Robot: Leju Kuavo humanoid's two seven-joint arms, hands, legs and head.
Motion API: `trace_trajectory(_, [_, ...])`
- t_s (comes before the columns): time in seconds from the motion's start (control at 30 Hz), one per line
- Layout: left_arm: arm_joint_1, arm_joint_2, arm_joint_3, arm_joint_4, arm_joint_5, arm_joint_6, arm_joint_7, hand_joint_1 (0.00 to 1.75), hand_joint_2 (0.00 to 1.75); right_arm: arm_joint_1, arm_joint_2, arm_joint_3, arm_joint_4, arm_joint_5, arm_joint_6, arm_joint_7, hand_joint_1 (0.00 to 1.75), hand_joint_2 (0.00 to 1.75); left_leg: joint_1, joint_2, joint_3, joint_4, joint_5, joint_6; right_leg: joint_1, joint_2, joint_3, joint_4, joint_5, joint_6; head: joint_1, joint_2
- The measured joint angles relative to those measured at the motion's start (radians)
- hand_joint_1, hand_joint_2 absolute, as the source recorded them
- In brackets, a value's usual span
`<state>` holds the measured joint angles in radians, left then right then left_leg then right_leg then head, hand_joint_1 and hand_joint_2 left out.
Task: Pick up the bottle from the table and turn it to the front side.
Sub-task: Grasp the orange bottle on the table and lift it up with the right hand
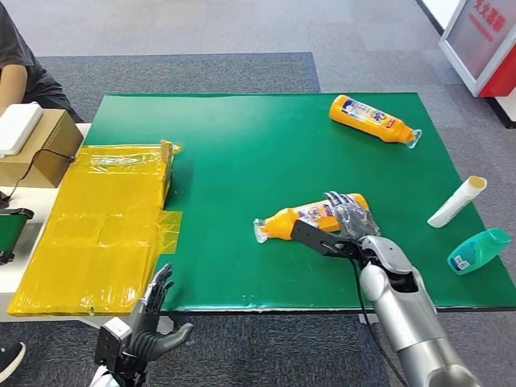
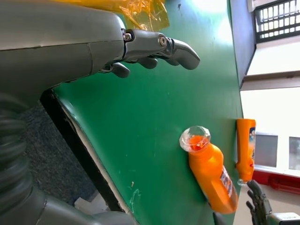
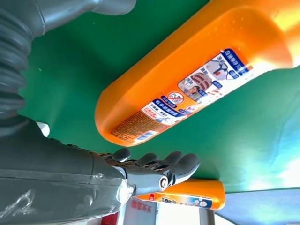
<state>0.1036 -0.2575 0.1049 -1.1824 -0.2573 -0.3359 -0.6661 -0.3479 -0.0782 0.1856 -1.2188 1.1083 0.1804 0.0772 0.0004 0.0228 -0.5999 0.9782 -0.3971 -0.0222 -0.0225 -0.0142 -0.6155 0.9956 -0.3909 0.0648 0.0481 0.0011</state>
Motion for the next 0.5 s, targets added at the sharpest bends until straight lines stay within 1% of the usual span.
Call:
trace_trajectory(0.1, [-0.005,0.000,-0.005,0.006,-0.001,-0.002,0.000,0.00,1.75,-0.048,0.000,0.001,0.063,0.013,-0.002,0.007,0.00,1.75,0.000,0.000,0.000,0.000,0.000,0.000,0.000,0.000,0.000,0.000,0.000,0.000,0.000,0.000])
trace_trajectory(0.33, [-0.025,0.007,-0.045,0.030,0.031,0.017,0.000,0.00,1.75,-0.194,0.000,0.022,0.318,0.095,-0.062,-0.006,0.00,1.75,0.000,0.000,0.000,0.000,0.002,0.000,0.000,0.000,0.000,0.000,0.001,0.001,0.000,0.000])
trace_trajectory(0.5, [-0.036,0.015,-0.071,0.047,0.041,0.024,0.000,0.00,1.75,-0.267,0.001,0.036,0.467,0.129,-0.071,0.001,0.00,1.75,0.000,0.000,0.000,0.000,0.002,0.000,0.000,0.000,0.000,0.000,0.001,0.001,0.000,0.000])
